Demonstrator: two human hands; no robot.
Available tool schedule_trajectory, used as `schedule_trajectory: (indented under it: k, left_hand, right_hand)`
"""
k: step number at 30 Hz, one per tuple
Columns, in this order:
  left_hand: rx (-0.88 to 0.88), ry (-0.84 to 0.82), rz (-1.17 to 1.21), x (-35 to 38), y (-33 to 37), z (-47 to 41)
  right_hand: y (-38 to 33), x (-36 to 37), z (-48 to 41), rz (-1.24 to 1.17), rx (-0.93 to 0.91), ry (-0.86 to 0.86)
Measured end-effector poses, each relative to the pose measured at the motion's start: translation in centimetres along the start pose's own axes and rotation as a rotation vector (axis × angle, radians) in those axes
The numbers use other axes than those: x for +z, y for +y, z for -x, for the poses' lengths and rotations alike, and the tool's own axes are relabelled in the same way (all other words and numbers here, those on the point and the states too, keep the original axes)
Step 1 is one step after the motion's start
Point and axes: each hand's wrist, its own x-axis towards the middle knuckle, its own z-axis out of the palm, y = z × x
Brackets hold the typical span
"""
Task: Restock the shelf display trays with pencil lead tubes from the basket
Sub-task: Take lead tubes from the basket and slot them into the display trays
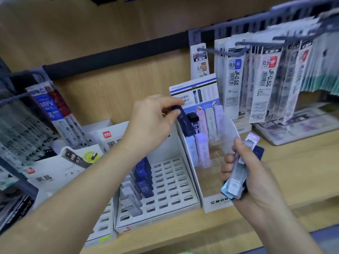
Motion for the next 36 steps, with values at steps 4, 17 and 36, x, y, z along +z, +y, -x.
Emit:
schedule_trajectory:
  k: [4, 17, 36]
  left_hand:
    - [0.117, 0.01, -0.114, 0.0, 0.3, -0.6]
    - [0.012, -0.016, 0.12, 0.5, 2.6, -0.9]
    - [0.231, -0.346, -0.298, 3.6, 1.3, 5.9]
  right_hand:
    - [-0.2, -0.2, 0.1, 0.03, 0.004, 0.01]
    - [-1.4, -0.6, 0.2, 0.057, -0.007, 0.028]
    - [-1.5, -0.9, 0.4, 0.095, 0.043, 0.022]
